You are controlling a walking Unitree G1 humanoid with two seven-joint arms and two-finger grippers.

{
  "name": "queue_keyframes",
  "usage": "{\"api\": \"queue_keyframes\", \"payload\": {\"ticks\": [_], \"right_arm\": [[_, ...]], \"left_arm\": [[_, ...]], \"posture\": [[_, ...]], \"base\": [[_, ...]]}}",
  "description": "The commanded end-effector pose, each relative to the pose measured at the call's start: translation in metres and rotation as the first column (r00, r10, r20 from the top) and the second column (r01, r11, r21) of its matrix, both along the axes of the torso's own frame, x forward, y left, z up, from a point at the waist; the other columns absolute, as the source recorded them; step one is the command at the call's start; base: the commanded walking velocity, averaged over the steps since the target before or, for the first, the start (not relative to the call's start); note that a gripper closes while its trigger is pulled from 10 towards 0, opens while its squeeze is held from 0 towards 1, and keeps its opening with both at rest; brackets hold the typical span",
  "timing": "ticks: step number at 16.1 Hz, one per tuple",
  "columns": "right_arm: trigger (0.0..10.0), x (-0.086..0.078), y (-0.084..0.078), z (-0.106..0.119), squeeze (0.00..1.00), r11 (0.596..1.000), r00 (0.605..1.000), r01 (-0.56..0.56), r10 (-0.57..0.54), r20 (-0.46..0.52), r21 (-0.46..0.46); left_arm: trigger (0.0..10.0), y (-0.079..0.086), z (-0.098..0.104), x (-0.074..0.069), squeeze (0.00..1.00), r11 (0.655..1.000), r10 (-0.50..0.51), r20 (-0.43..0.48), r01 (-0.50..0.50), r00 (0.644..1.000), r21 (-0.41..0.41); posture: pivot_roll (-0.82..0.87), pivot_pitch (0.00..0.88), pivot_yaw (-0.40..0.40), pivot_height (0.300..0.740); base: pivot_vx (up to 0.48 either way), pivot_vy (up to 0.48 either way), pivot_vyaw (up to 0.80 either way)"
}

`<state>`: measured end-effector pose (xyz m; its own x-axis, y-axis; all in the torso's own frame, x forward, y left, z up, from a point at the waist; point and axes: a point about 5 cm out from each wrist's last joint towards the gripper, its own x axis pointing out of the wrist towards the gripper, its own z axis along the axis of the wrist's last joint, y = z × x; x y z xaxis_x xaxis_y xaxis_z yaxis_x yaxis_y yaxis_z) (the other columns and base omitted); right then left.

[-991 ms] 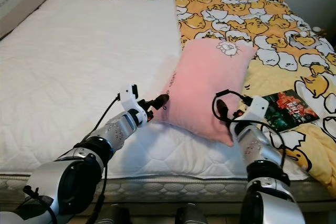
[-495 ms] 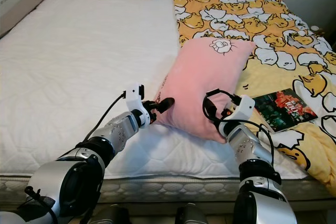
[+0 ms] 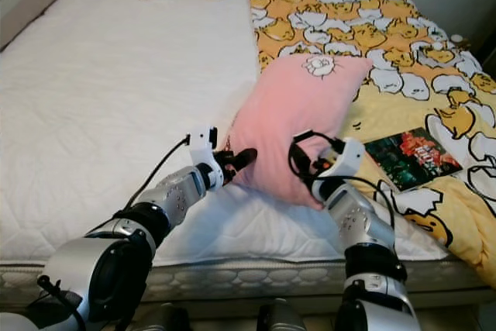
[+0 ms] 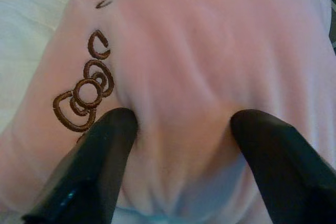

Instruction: Clean up the room

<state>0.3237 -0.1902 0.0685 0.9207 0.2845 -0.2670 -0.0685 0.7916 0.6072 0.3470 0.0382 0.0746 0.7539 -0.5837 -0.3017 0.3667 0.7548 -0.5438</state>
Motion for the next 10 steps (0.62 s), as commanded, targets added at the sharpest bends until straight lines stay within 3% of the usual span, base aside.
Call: {"api": "queue_keyframes", "payload": {"ticks": [1,7,10], "right_arm": [[0.0,-0.002,0.013,0.001,0.0,0.997,0.998,-0.067,0.067,0.001,0.024],[0.0,-0.009,0.017,0.005,0.0,0.995,0.996,-0.087,0.086,0.019,0.043],[0.0,-0.009,0.016,0.009,0.0,0.995,0.996,-0.085,0.084,0.043,0.043]], "left_arm": [[0.0,-0.034,-0.005,-0.016,0.0,0.995,-0.079,-0.043,0.076,0.996,-0.067],[0.0,-0.044,-0.002,-0.019,0.0,0.989,-0.105,-0.03,0.102,0.994,-0.104],[0.0,-0.04,0.01,-0.01,0.0,0.986,-0.074,0.016,0.075,0.997,-0.15]], "posture": [[-0.13,0.0,-0.014,0.695],[-0.13,0.0,-0.006,0.695],[-0.13,0.0,0.007,0.695]], "base": [[0.0,0.0,0.0],[0.0,0.0,0.0],[0.0,0.0,0.0]]}}
